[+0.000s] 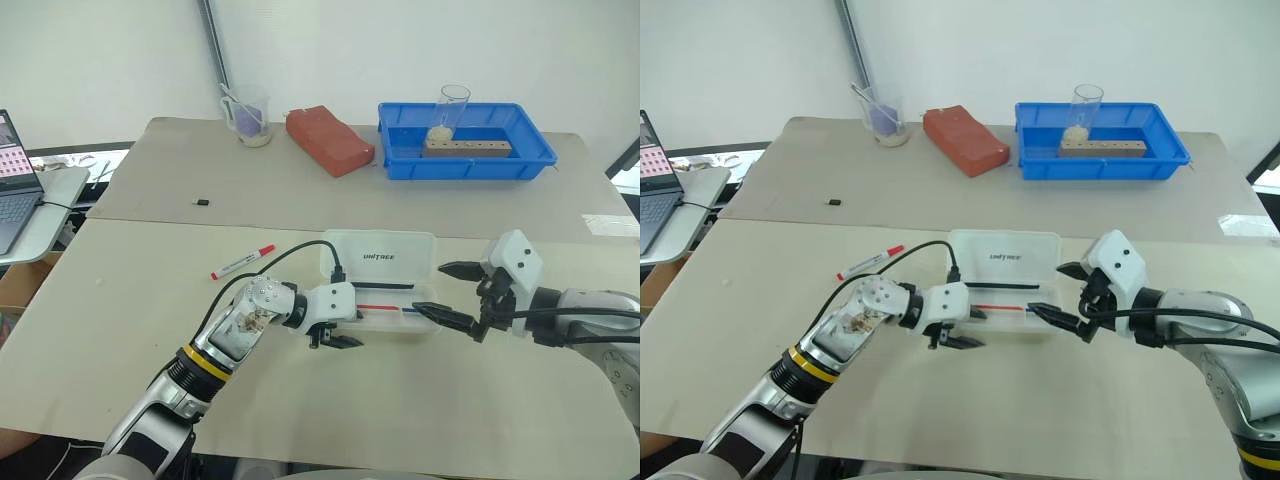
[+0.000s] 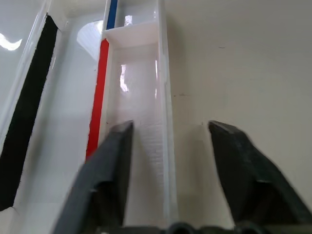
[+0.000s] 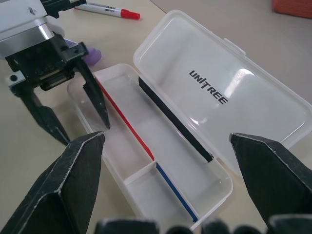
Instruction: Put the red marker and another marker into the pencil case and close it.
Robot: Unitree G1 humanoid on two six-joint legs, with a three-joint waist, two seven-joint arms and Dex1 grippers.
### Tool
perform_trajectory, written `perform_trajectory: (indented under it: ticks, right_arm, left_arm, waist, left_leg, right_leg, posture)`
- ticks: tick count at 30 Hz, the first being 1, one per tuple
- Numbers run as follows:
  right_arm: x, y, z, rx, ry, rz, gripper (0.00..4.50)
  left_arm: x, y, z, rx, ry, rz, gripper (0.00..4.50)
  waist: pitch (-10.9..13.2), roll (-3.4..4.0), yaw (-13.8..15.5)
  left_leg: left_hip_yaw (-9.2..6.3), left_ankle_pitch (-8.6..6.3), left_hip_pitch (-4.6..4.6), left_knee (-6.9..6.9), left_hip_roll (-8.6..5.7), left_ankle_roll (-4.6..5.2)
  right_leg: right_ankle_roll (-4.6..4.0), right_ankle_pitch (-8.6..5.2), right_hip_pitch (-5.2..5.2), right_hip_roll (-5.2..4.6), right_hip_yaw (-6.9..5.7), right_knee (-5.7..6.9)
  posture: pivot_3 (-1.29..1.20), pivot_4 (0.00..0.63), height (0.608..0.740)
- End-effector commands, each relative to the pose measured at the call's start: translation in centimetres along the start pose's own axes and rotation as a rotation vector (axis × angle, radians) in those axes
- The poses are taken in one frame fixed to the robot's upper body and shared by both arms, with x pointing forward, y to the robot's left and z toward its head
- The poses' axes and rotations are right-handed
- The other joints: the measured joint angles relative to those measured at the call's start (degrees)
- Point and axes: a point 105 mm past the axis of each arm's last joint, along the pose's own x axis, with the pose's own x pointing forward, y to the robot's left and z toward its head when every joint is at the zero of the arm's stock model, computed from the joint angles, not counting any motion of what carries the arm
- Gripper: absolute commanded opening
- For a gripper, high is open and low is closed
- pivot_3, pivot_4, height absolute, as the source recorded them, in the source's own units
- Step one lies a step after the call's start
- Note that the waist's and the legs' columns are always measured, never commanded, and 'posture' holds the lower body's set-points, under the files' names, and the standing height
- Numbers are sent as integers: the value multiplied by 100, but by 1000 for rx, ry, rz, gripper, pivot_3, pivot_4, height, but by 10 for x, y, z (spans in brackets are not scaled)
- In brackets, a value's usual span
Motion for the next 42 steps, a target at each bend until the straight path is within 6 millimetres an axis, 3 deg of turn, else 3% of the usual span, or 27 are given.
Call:
perform_trajectory:
  ticks: [1,7,11,16,21,23,26,31,35,42]
  right_arm:
    - [-2,-5,14,-56,-41,-15,4500]
    - [-2,-9,23,-74,-51,-3,4500]
    - [-3,-8,29,-70,-66,32,4500]
    - [2,3,49,-66,-131,126,4500]
    - [19,24,82,-96,-233,221,4500]
    - [27,32,96,-108,-276,255,4500]
    - [35,43,109,-120,-315,313,4500]
    - [47,44,114,-143,-323,333,4500]
    - [50,42,110,-146,-313,325,4500]
    - [46,32,103,-141,-297,279,4500]
  left_arm:
    - [-11,0,17,24,-50,-15,4401]
    - [-32,3,37,0,-97,-27,4461]
    - [-56,9,54,-46,-150,-13,4461]
    - [-111,49,56,-144,-204,260,4461]
    - [-169,81,15,-231,-166,600,4461]
    - [-186,85,-17,-298,-146,689,4461]
    - [-190,76,-57,-329,-72,693,4461]
    - [-184,72,-109,-425,19,685,4461]
    - [-180,73,-128,-448,39,681,4461]
    - [-176,79,-123,-435,-7,650,1303]
  waist:
    - [0,1,-2]
    - [-1,2,7]
    - [-1,3,-4]
    - [0,5,-33]
    - [-2,8,-71]
    - [-8,19,-60]
    - [-15,26,-41]
    - [-14,1,81]
    - [-21,-3,135]
    - [-37,7,126]
  left_leg:
    - [0,0,0,0,0,0]
    - [0,0,0,0,0,0]
    - [0,0,0,1,0,0]
    - [-1,0,2,1,4,1]
    - [-7,0,11,-3,11,1]
    - [-6,0,10,-4,11,1]
    - [-3,0,11,-5,12,1]
    - [15,-1,1,-5,14,-1]
    - [23,-1,-20,-5,15,-1]
    - [23,3,-39,-3,18,5]
  right_leg:
    - [0,0,0,0,0,1]
    - [2,-1,0,0,0,2]
    - [2,-1,0,0,-1,2]
    - [6,-4,-3,5,-1,7]
    - [5,-4,-2,14,3,11]
    - [-6,2,-3,13,3,12]
    - [-14,6,-9,11,3,16]
    - [-25,9,-46,-17,-21,15]
    - [-34,17,-72,-22,-21,20]
    - [-40,20,-90,-7,-18,57]
  posture:
    - [0,150,740]
    - [0,150,740]
    - [0,150,740]
    - [0,150,740]
    - [0,150,740]
    - [0,150,740]
    - [0,150,740]
    - [0,150,740]
    - [0,150,740]
    - [0,150,740]
